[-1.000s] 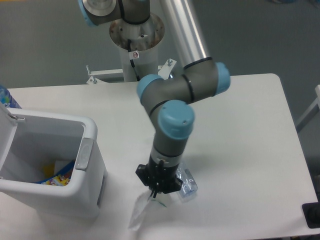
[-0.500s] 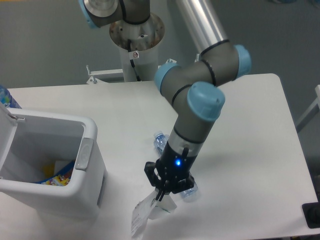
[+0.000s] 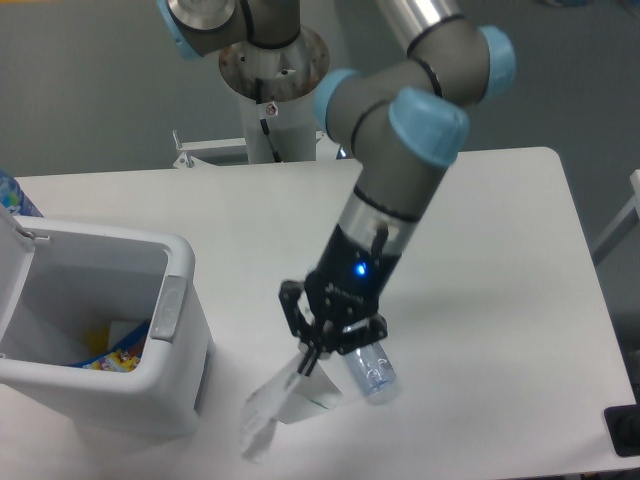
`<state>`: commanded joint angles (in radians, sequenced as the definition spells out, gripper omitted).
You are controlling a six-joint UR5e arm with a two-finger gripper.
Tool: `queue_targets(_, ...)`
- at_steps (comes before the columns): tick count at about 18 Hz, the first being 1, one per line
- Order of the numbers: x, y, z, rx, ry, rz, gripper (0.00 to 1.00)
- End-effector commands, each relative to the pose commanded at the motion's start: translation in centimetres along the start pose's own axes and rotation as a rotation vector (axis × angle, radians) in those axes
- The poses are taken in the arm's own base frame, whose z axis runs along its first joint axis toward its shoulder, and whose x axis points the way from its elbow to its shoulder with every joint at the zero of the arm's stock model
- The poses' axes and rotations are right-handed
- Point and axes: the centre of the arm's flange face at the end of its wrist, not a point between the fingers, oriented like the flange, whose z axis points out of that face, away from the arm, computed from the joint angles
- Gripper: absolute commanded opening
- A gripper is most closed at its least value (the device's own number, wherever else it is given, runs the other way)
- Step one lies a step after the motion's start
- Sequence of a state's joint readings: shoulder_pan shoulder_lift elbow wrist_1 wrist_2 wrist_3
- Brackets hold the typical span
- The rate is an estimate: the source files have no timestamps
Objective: Place the trash in the trash can
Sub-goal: 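Carry the white paper over the trash bin and lower it in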
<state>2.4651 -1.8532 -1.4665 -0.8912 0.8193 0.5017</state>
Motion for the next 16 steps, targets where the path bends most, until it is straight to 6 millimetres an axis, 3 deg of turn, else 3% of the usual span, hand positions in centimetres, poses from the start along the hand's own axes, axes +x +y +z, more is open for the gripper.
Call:
queue_targets(2, 1.1, -0.4, -0.3, 0.022, 0.033, 0.006, 0.00)
queue_targets(6, 6.1, -2.0, -2.1, 0.070, 0.091, 0.055, 0.00)
queue_targets(8, 8.2, -1.7, -2.2, 0.068, 0.107, 0.072, 0.00)
queue_targets(12, 10.3, -0.6, -2.0, 0.060, 0.122, 0.092, 0.00)
queue_targets(14, 11.2, -0.3, -1.1, 0.050, 0.137, 0.116, 0.07)
queue_targets(15, 11.2, 0.0, -0.9, 0.047, 0.139, 0.119, 0.35)
queue_targets(16, 11.2, 0.0, -0.8, 0.047, 0.138, 0.135, 0.82)
